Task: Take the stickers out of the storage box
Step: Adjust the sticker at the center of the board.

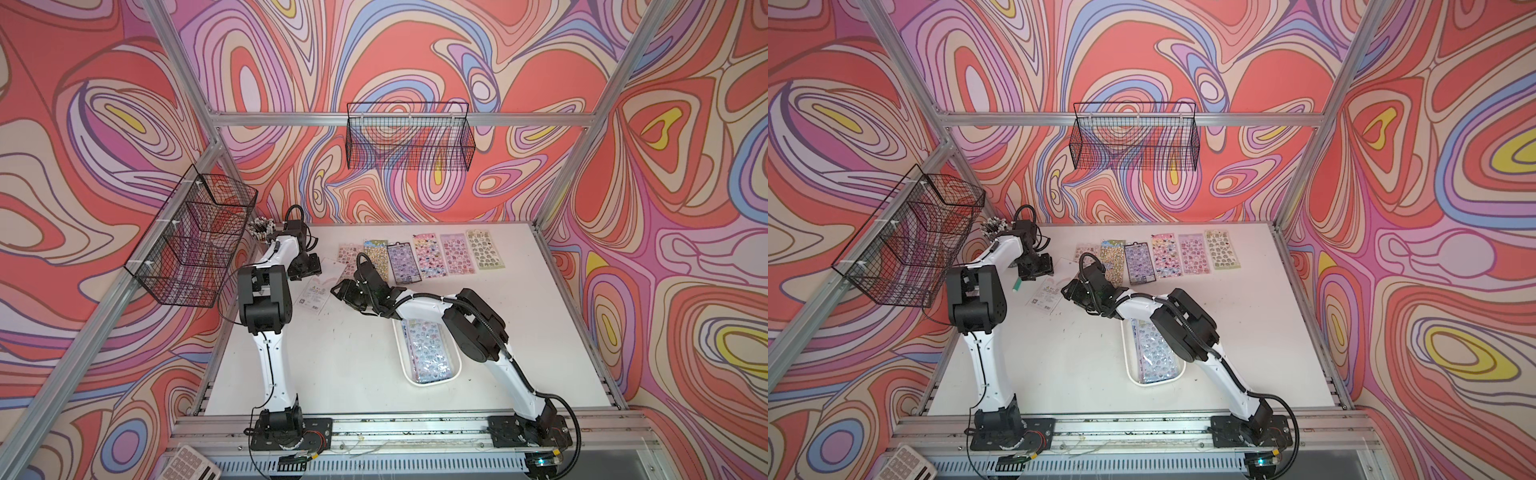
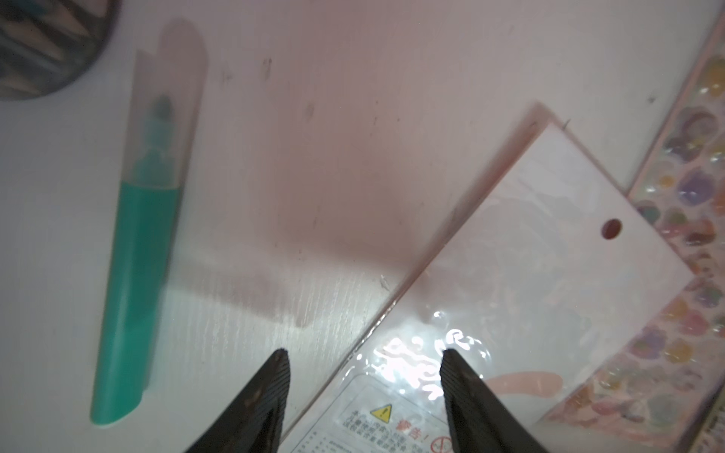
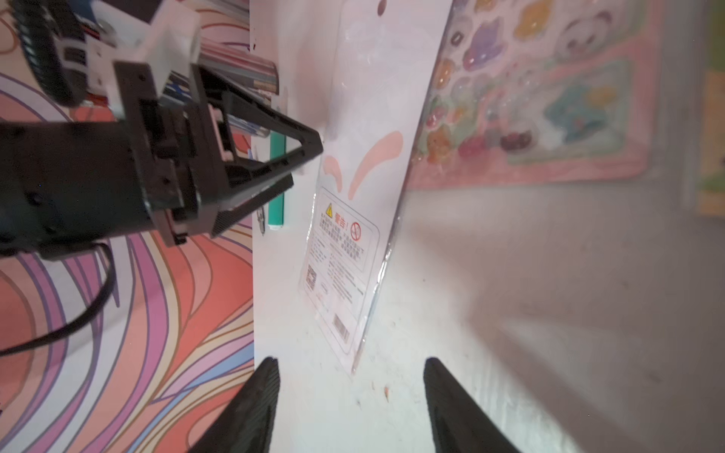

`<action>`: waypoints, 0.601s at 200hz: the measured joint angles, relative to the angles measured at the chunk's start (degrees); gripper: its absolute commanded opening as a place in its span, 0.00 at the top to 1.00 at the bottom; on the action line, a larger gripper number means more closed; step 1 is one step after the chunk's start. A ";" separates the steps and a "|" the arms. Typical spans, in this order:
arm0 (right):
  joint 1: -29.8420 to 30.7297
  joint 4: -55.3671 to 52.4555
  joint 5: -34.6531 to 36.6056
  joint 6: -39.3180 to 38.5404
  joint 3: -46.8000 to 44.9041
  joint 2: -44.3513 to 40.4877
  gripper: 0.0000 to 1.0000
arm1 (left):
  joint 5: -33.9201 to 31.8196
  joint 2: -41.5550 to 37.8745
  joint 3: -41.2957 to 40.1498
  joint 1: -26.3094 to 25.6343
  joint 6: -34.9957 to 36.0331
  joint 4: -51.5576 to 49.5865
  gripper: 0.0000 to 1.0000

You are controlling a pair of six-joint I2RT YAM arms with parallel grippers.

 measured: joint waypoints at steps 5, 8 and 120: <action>0.02 0.07 0.39 0.46 0.09 0.13 0.39 | 0.13 0.24 0.00 0.00 0.00 -0.02 0.36; 0.04 0.11 0.61 0.74 0.09 0.26 0.39 | 0.22 0.39 0.00 0.00 0.00 -0.02 0.36; 0.09 -0.35 3.72 4.52 5.29 5.70 0.42 | 8.22 -2.03 -6.01 0.74 0.13 6.03 0.39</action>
